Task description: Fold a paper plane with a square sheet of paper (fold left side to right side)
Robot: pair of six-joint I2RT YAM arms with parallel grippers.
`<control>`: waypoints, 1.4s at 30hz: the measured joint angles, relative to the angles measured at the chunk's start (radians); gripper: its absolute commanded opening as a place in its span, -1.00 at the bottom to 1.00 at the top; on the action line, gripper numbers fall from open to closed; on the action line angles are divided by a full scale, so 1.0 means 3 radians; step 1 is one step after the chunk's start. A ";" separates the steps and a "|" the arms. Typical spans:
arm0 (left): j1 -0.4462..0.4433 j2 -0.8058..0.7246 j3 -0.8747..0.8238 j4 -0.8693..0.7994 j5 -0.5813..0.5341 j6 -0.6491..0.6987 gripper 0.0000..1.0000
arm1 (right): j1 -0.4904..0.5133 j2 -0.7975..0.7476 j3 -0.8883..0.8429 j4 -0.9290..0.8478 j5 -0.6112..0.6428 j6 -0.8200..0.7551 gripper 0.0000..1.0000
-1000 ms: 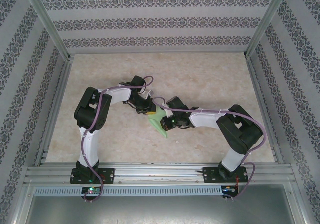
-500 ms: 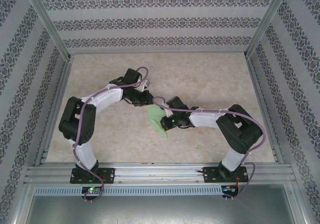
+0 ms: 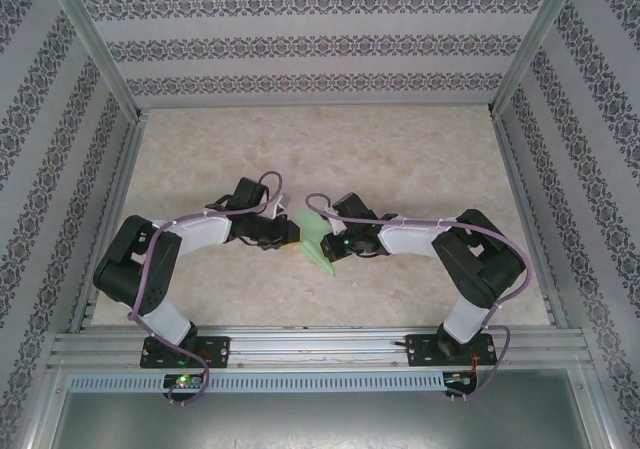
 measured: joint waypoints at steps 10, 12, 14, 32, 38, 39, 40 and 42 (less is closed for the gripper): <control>-0.0167 0.0192 -0.0017 0.0533 0.0095 -0.0257 -0.67 | 0.0000 0.0006 0.0000 0.0006 -0.0004 0.0000 -1.00; -0.0191 0.0264 -0.0017 0.0556 0.0095 -0.0277 -0.67 | 0.0000 0.0006 0.0000 0.0006 -0.0005 0.0000 -1.00; -0.0198 0.0318 -0.0017 0.0576 0.0097 -0.0287 -0.67 | 0.0000 0.0006 0.0000 0.0008 -0.0005 0.0000 -1.00; -0.0198 0.0546 -0.0017 0.0601 -0.0004 -0.0277 -0.68 | 0.0000 0.0008 0.0000 0.0009 -0.0005 0.0000 -1.00; -0.0198 0.0557 -0.0017 0.0601 -0.0029 -0.0252 -0.68 | 0.0000 0.0008 0.0000 0.0010 -0.0005 0.0000 -1.00; -0.0198 0.0558 -0.0017 0.0601 -0.0031 -0.0251 -0.68 | 0.0000 0.0008 0.0000 0.0010 -0.0005 0.0000 -1.00; -0.0198 0.0563 -0.0017 0.0600 -0.0032 -0.0249 -0.68 | 0.0000 0.0008 0.0000 0.0010 -0.0005 0.0000 -1.00; -0.0198 0.0577 -0.0017 0.0600 -0.0037 -0.0248 -0.68 | 0.0000 0.0008 0.0000 0.0010 -0.0005 0.0000 -1.00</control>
